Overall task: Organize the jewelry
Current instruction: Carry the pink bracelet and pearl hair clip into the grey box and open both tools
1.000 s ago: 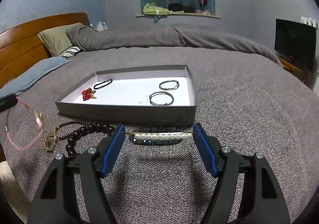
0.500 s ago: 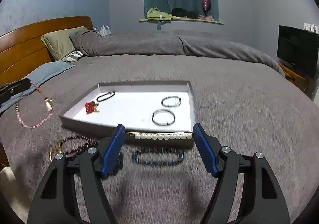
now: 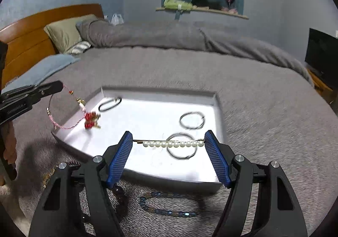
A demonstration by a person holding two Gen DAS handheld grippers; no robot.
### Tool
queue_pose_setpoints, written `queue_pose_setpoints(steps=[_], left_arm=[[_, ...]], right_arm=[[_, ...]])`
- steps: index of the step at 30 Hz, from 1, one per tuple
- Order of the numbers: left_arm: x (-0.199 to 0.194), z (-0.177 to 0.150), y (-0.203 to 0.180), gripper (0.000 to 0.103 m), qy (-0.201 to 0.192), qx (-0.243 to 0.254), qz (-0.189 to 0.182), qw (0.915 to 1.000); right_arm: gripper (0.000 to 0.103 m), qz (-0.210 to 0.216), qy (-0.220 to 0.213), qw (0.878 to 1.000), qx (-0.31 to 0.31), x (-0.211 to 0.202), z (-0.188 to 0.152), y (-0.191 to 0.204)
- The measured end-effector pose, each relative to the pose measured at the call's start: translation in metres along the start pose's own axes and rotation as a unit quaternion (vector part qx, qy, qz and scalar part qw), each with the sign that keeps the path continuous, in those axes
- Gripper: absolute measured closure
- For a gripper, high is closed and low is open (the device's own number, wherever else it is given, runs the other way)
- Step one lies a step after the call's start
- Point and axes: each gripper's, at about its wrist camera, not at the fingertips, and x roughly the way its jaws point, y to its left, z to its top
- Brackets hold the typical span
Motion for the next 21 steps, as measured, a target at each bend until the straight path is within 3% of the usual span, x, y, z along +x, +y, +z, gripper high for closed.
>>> queue_pose_setpoints(steps=[9, 21], left_arm=[[0.032, -0.024, 0.027, 0.1, 0.077, -0.055, -0.039, 0.9948], [0.034, -0.031, 0.034, 0.1, 0.1, -0.043, -0.039, 0.9934]], right_arm=[[0.033, 0.01, 0.063, 0.998, 0.007, 0.032, -0.009, 0.003], [0.033, 0.007, 0.131, 0.99, 0.053, 0.045, 0.0, -0.008]])
